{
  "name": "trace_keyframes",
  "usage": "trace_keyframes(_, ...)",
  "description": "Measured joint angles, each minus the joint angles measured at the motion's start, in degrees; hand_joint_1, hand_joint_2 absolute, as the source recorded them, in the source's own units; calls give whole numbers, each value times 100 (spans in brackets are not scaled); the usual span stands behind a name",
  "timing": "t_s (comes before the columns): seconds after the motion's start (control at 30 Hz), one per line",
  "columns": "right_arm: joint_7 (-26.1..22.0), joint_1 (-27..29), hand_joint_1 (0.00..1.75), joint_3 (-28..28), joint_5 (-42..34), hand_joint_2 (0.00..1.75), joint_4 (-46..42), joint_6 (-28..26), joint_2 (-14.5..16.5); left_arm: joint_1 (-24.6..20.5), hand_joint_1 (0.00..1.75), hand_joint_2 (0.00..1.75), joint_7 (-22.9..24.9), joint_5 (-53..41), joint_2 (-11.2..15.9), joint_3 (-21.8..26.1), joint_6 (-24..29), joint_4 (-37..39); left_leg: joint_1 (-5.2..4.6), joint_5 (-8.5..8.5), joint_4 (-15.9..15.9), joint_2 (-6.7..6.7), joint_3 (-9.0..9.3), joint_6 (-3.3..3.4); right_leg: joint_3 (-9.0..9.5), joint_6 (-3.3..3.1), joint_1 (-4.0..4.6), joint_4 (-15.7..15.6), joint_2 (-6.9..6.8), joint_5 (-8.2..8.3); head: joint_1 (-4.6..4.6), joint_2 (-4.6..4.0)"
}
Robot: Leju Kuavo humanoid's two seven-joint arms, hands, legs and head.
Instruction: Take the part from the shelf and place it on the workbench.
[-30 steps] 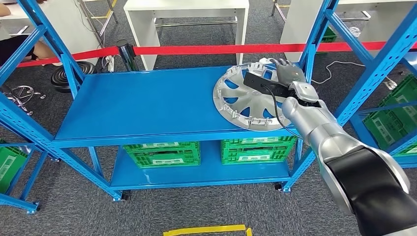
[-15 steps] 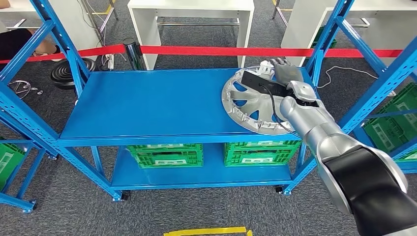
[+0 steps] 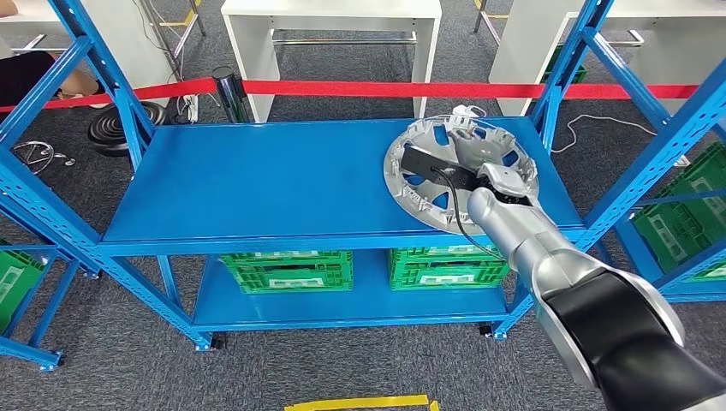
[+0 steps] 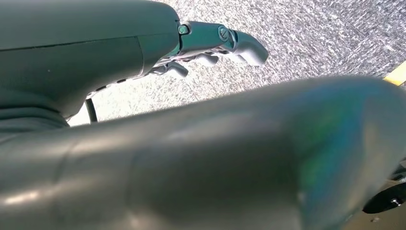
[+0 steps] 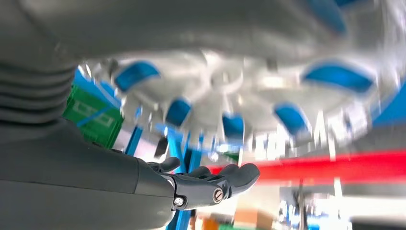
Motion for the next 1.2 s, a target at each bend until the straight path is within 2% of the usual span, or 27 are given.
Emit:
trace_keyframes(0.13,-97,133,0,-24,-172,175,4,213,-2,-11,0,0,-16,-40,-4,3,-8,0,0,-1,0,1,0,0,-1,1,0,0,0,-1,0,0)
trace_keyframes(0.43,-112,273,0,-37,-226,175,4,238,-2,-13,0,0,-54,-48,-8,11,-8,0,0,-1,-1,0,-1,0,1,2,0,0,0,-2,0,0)
trace_keyframes(0.97,64,510,0,-57,-473,175,4,510,-2,-14,0,0,-73,-130,-23,63,4,-1,0,-1,-1,1,0,0,-1,2,-1,0,1,-3,0,0)
trace_keyframes(1.0,86,537,36,-73,-505,175,4,534,-3,-15,0,0,-72,-146,-25,63,4,-1,0,-1,-1,1,0,0,-1,2,-1,0,1,-3,0,0)
trace_keyframes(1.1,117,629,167,-155,-598,175,4,569,-10,-16,0,0,-70,-195,-28,64,5,-2,0,-1,-1,1,0,0,-1,2,-1,0,1,-3,0,0)
trace_keyframes(1.13,117,660,175,-180,-622,175,4,570,-13,-16,0,0,-68,-208,-29,64,5,-2,0,-1,-1,1,0,0,-1,2,-1,0,1,-3,0,0)
trace_keyframes(1.2,123,713,175,-224,-661,175,4,560,-17,-20,0,0,-61,-223,-31,66,5,-2,0,-1,-1,3,1,0,0,2,-1,0,1,-3,0,0)
